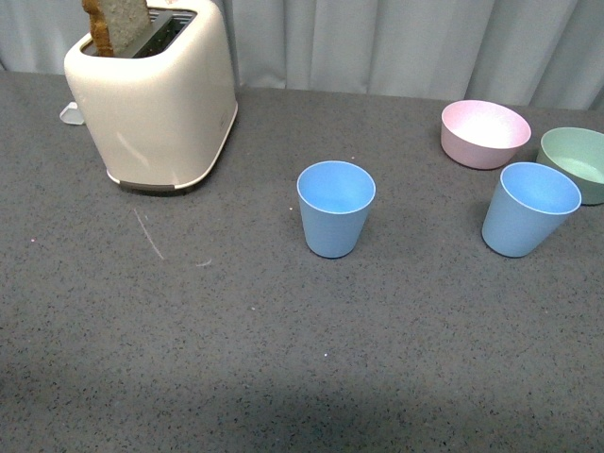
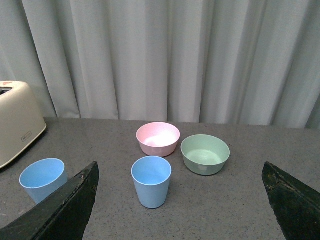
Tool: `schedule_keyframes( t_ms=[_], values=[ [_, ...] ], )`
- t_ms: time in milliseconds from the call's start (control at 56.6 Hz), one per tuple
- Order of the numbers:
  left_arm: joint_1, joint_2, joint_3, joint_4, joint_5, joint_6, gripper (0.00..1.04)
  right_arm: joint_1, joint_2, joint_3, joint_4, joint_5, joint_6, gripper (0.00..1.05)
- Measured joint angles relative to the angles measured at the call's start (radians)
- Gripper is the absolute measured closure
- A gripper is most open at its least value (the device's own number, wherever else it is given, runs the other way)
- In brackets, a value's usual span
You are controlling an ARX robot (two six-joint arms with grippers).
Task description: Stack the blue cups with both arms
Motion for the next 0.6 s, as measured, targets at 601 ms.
schedule_keyframes(
  t_ms=[601],
  values=[
    [0.000,-0.288,0.000,-0.275,0.000,0.000,1.01,0.000,0.000,0.000,0.000,0.000,0.000,0.10]
  ],
)
